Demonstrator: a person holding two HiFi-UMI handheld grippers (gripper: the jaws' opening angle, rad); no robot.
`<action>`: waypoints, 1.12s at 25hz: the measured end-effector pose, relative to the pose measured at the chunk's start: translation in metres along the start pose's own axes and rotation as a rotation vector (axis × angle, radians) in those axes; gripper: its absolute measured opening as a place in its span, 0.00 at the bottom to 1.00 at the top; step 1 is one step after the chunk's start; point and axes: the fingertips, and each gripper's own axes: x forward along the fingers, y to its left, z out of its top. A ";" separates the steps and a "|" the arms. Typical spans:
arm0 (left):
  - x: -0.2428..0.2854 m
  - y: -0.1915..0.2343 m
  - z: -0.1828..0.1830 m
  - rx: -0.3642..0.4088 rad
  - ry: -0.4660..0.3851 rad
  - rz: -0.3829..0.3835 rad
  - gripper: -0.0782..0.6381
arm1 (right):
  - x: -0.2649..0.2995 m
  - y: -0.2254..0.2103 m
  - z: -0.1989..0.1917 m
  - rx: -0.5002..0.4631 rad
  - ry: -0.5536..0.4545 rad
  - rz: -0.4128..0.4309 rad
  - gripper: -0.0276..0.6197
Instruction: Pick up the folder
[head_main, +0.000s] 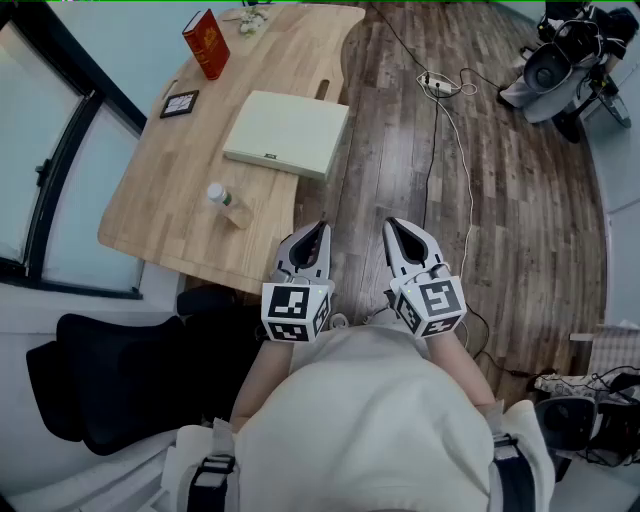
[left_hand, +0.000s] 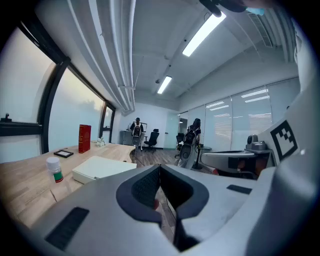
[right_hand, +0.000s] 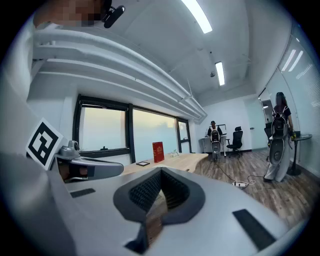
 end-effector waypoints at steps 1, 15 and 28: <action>-0.001 0.002 0.000 -0.005 0.000 0.000 0.14 | 0.001 0.002 0.000 -0.003 0.002 0.004 0.07; -0.005 0.020 -0.002 -0.040 0.001 0.000 0.14 | 0.020 0.016 0.002 0.026 -0.001 0.025 0.07; -0.009 0.040 -0.005 -0.076 0.004 0.039 0.14 | 0.034 0.026 0.000 0.058 0.006 0.063 0.07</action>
